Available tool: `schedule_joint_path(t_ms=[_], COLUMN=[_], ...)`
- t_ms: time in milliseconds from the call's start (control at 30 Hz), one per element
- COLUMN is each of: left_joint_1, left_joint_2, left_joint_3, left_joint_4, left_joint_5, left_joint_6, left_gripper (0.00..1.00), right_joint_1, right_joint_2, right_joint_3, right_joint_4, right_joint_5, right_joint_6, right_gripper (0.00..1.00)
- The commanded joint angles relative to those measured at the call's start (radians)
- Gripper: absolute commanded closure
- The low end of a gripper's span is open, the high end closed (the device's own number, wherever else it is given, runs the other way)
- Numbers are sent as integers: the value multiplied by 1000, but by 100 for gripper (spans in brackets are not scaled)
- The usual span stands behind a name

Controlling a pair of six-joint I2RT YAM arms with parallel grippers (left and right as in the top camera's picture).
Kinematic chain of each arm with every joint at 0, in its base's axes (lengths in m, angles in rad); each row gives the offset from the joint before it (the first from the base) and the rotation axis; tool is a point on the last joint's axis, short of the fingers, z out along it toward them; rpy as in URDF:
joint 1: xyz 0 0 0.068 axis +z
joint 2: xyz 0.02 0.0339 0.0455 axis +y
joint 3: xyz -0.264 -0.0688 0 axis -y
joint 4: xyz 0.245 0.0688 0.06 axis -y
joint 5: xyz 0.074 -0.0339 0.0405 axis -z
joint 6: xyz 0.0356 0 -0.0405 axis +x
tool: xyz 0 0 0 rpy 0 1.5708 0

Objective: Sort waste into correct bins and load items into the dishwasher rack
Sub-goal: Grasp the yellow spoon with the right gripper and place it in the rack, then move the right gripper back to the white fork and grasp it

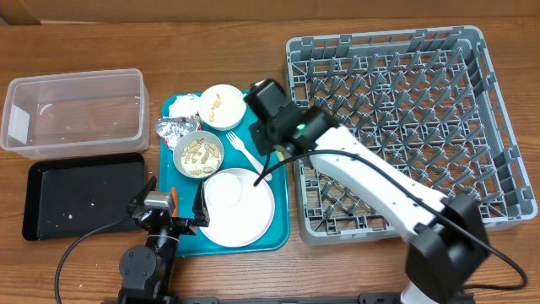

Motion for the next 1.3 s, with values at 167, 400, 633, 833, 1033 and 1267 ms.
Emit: schedule_joint_path(t_ms=[167, 400, 633, 833, 1033, 1267], left_joint_1=[5, 5, 5, 5, 5, 5], left_joint_2=[-9, -9, -9, -9, -9, -9], left_joint_3=[-3, -3, -3, -3, -3, -3], left_joint_4=[-2, -2, -2, -2, -2, -2], left_joint_5=[-6, -6, -6, -6, -6, -6], left_joint_6=[-13, -13, -13, -13, -13, -13], left_gripper=[0, 0, 0, 0, 0, 0], right_joint_1=[-165, -268, -253, -254, -151, -10], right_joint_2=[-108, -12, 64, 64, -56, -37], right_joint_3=[44, 21, 21, 41, 136, 98], right_joint_4=[-120, -124, -92, -107, -174, -133], right_joint_5=[-14, -134, -137, -137, -141, -140], right_joint_6=[119, -2, -41, -38, -37, -37], right_gripper=[96, 96, 96, 51, 59, 63])
